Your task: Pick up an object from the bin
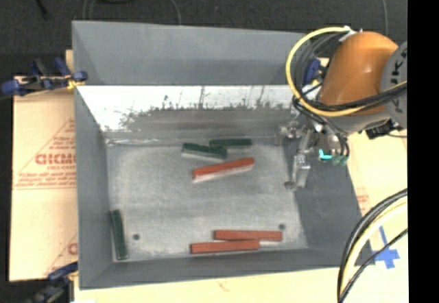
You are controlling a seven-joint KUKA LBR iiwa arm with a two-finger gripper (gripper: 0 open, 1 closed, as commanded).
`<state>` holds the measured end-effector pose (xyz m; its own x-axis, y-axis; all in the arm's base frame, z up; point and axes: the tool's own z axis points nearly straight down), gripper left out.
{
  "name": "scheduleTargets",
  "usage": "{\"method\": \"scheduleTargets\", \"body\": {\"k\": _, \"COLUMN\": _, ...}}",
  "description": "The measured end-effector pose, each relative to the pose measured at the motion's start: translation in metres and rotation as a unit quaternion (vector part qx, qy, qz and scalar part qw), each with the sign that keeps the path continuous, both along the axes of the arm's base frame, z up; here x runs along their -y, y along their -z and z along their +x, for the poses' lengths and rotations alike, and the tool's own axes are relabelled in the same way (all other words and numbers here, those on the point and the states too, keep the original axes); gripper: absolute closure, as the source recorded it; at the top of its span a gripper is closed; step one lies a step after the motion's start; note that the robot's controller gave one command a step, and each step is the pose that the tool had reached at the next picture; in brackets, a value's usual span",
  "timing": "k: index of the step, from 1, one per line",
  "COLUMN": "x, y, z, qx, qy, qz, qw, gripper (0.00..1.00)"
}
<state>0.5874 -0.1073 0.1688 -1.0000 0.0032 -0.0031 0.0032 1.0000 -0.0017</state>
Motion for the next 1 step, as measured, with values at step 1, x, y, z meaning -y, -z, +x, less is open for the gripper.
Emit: {"method": "scheduleTargets", "body": {"k": 1, "x": -0.0002, "y": -0.0007, "z": 0.0006, "qx": 0.0008, "qy": -0.001, "qz": 0.0, "qw": 1.0, "gripper": 0.0}}
